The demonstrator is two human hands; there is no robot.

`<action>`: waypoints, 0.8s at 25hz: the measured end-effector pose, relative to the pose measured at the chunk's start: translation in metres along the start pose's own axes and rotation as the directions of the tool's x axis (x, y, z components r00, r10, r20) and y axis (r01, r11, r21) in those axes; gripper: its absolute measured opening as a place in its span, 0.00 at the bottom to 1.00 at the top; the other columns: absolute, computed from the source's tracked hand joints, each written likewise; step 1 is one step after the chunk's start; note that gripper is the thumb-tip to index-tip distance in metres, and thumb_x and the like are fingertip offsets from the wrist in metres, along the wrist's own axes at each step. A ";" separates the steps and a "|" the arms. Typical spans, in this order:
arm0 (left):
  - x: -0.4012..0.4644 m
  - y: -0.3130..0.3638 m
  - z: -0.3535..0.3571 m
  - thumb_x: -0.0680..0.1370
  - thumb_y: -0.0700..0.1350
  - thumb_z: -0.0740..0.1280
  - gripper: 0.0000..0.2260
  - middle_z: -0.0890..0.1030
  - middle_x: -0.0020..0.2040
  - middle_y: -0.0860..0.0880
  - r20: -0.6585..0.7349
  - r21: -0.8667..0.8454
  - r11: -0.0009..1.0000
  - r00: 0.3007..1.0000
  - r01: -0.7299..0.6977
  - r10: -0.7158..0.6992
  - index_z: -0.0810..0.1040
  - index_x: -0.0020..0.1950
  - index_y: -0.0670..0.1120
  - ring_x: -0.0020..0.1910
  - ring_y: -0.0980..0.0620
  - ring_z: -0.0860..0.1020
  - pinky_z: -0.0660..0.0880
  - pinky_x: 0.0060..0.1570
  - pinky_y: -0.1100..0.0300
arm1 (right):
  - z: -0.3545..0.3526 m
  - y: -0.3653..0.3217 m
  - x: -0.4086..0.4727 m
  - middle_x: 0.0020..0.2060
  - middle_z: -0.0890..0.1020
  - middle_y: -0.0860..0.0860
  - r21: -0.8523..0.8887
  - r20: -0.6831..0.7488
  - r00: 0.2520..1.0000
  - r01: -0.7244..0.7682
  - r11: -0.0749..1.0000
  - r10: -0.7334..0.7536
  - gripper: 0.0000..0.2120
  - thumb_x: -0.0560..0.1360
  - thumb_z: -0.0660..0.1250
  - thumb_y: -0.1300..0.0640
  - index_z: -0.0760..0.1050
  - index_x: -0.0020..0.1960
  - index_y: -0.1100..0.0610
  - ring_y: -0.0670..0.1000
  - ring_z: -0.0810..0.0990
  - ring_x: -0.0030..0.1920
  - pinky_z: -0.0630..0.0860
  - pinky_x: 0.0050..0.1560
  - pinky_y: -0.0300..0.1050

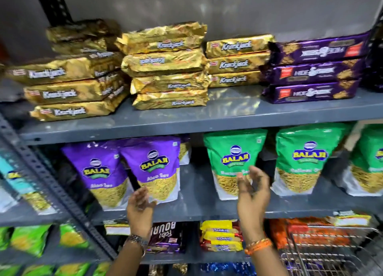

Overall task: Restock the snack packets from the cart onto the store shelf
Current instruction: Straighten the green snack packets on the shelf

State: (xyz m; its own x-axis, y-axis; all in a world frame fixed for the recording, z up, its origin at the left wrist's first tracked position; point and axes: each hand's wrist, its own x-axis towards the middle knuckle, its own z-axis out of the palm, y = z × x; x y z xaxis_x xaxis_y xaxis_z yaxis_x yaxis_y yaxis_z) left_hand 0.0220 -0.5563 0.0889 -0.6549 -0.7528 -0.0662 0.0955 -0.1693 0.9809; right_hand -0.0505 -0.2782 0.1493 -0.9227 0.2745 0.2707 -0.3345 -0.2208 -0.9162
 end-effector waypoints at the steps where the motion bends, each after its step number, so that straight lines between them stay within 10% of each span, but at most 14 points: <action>1: 0.006 0.005 -0.017 0.79 0.35 0.60 0.16 0.83 0.36 0.55 0.004 0.053 0.999 1.000 0.003 -0.004 0.83 0.39 0.47 0.30 0.64 0.78 0.78 0.30 0.68 | 0.026 0.004 -0.011 0.56 0.79 0.56 -0.009 0.106 0.994 -0.032 0.999 0.032 0.14 0.76 0.69 0.62 0.74 0.60 0.59 0.38 0.78 0.51 0.75 0.53 0.31; 5: 0.025 0.015 -0.034 0.77 0.35 0.63 0.18 0.72 0.48 0.59 0.039 0.346 0.938 0.998 0.025 -0.041 0.71 0.50 0.60 0.40 0.69 0.77 0.75 0.41 0.71 | 0.111 0.042 -0.023 0.60 0.78 0.53 -0.003 0.397 0.886 -0.260 0.966 0.240 0.17 0.75 0.70 0.63 0.72 0.62 0.54 0.47 0.77 0.60 0.74 0.57 0.34; 9: 0.045 0.003 -0.029 0.63 0.39 0.71 0.34 0.76 0.64 0.41 0.138 0.240 0.971 0.989 0.013 -0.047 0.66 0.68 0.41 0.63 0.40 0.75 0.71 0.59 0.45 | 0.154 0.083 -0.019 0.61 0.78 0.55 -0.005 0.551 0.773 -0.373 0.928 0.314 0.21 0.73 0.71 0.60 0.70 0.64 0.52 0.50 0.76 0.62 0.75 0.56 0.35; 15: 0.042 -0.004 -0.021 0.81 0.41 0.60 0.13 0.78 0.55 0.50 0.127 0.054 0.993 0.985 0.109 -0.115 0.67 0.65 0.52 0.48 0.54 0.74 0.70 0.46 0.56 | 0.163 0.103 -0.025 0.54 0.82 0.55 -0.043 0.562 0.760 -0.367 0.929 0.327 0.16 0.76 0.67 0.67 0.73 0.61 0.55 0.48 0.81 0.52 0.78 0.56 0.45; 20: 0.042 -0.007 -0.009 0.82 0.41 0.60 0.16 0.79 0.57 0.51 0.192 0.058 0.992 0.974 0.114 -0.123 0.65 0.69 0.48 0.52 0.55 0.78 0.74 0.50 0.57 | 0.157 0.102 -0.016 0.54 0.83 0.58 -0.074 0.530 0.783 -0.339 0.938 0.325 0.15 0.76 0.67 0.66 0.73 0.62 0.60 0.48 0.81 0.52 0.79 0.54 0.43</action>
State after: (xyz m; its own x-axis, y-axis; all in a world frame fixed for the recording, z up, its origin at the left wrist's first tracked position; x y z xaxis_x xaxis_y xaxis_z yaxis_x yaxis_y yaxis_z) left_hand 0.0002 -0.5921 0.0774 -0.7936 -0.5896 -0.1503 -0.0236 -0.2170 0.9759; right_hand -0.1000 -0.4525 0.0975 -0.9331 -0.3524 0.0710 0.0130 -0.2306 -0.9730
